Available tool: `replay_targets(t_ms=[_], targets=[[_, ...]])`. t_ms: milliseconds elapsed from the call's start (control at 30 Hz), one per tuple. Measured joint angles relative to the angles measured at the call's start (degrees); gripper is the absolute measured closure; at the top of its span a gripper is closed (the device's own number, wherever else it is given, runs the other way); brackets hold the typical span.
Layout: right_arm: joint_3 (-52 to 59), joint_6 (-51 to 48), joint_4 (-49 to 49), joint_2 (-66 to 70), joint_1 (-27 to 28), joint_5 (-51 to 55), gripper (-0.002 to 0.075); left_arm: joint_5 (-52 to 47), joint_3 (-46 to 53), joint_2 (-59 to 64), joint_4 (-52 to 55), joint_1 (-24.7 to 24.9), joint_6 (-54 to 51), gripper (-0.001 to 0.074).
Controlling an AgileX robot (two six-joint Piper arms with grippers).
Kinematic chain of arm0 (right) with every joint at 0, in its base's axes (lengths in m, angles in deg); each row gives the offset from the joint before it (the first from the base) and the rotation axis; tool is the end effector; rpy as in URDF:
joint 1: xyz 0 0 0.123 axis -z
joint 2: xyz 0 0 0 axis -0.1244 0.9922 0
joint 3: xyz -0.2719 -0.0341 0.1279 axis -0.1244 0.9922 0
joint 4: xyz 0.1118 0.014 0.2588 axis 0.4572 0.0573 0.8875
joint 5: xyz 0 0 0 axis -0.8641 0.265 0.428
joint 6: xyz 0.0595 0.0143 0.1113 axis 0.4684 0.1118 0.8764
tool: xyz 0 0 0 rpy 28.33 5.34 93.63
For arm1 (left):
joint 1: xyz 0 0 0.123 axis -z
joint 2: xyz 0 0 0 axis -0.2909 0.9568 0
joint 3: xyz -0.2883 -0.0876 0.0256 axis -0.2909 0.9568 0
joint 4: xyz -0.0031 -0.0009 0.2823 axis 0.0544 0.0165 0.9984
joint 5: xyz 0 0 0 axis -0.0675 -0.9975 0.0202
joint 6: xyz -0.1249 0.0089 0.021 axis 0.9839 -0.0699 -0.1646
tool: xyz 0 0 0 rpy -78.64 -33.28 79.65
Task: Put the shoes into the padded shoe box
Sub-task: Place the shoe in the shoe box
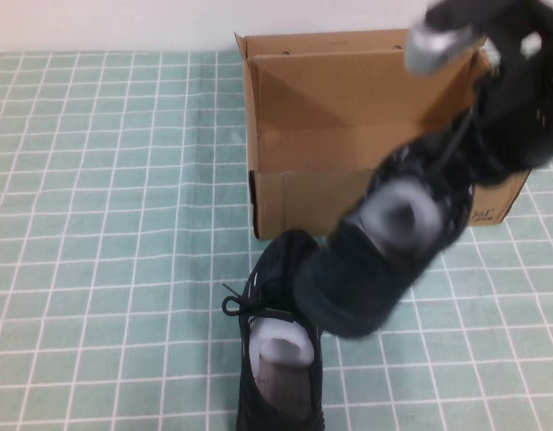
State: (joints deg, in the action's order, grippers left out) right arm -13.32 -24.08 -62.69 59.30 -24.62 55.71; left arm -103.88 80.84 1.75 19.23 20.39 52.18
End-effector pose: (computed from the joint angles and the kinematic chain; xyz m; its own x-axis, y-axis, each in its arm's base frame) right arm 0.2734 0.1817 0.4376 -0.5186 -0.4246 -0.7422 -0.6252 0.7804 -0.0097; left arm 0.1008 -0.0072 0.1620 -0.2759 0.0406 -0.9603 0.0766 0.9969 0.0201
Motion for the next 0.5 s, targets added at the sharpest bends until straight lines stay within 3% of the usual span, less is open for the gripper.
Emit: replay_targets(t_ms=[233, 500], targets=[[-3.27, 9.37, 1.59, 0.00, 0.36, -12.98, 0.0735, 0.00, 0.00, 0.00, 0.00, 0.00, 0.00, 0.0739], [-3.27, 17.99, 1.09, 2.36, 4.51, -29.20, 0.0735, 0.00, 0.00, 0.00, 0.00, 0.00, 0.00, 0.0740]])
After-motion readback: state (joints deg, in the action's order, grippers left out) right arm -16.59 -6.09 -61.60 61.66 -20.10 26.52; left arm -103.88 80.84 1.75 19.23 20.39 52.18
